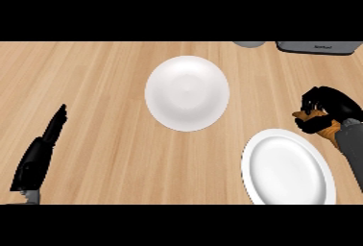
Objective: Pick the croissant from the plate and place it in the plate
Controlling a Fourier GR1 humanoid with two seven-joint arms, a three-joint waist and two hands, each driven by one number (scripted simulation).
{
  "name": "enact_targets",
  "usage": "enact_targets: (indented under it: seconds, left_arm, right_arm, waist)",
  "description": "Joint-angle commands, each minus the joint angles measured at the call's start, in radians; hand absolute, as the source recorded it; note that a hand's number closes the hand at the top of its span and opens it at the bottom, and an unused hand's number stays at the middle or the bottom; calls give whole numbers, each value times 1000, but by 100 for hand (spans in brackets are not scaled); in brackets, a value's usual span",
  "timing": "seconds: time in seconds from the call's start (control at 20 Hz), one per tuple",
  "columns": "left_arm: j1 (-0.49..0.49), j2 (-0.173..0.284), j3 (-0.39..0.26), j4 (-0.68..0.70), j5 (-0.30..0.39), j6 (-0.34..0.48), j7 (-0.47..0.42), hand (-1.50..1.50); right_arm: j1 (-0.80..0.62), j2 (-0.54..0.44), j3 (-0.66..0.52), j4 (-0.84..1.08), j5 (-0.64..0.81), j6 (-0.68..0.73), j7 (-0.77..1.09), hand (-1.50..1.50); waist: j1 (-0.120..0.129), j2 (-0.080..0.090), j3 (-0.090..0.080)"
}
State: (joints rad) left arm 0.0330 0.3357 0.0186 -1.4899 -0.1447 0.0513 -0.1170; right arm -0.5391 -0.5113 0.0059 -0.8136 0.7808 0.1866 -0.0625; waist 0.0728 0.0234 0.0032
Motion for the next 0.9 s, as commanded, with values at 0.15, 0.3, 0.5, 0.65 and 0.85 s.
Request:
enact_targets:
  seconds: [0.15, 0.3, 0.5, 0.65, 0.85]
  left_arm:
    - [-21, 10, 38, 84, 17, -20, -56, 0]
    - [6, 18, 44, 29, 13, -17, -13, 0]
    - [22, -19, 18, 2, -25, 25, 1, 0]
    - [65, -17, 35, 30, -9, 10, -56, 0]
    - [27, -8, 45, 48, -18, 9, -25, 0]
  right_arm:
    - [-177, 2, -53, 225, 74, -276, -99, 150]
    - [-234, 36, -77, 236, 65, -348, -101, 150]
    - [-236, 13, -109, 168, 31, -423, -219, 150]
    - [-262, -1, -128, 90, -24, -382, -319, 150]
    - [-292, 71, -108, -26, -100, -258, -367, 150]
  waist:
    - [-24, -4, -1]
    - [-37, -14, -2]
    - [-58, -21, -2]
    - [-66, -25, -3]
    - [-79, -29, -4]
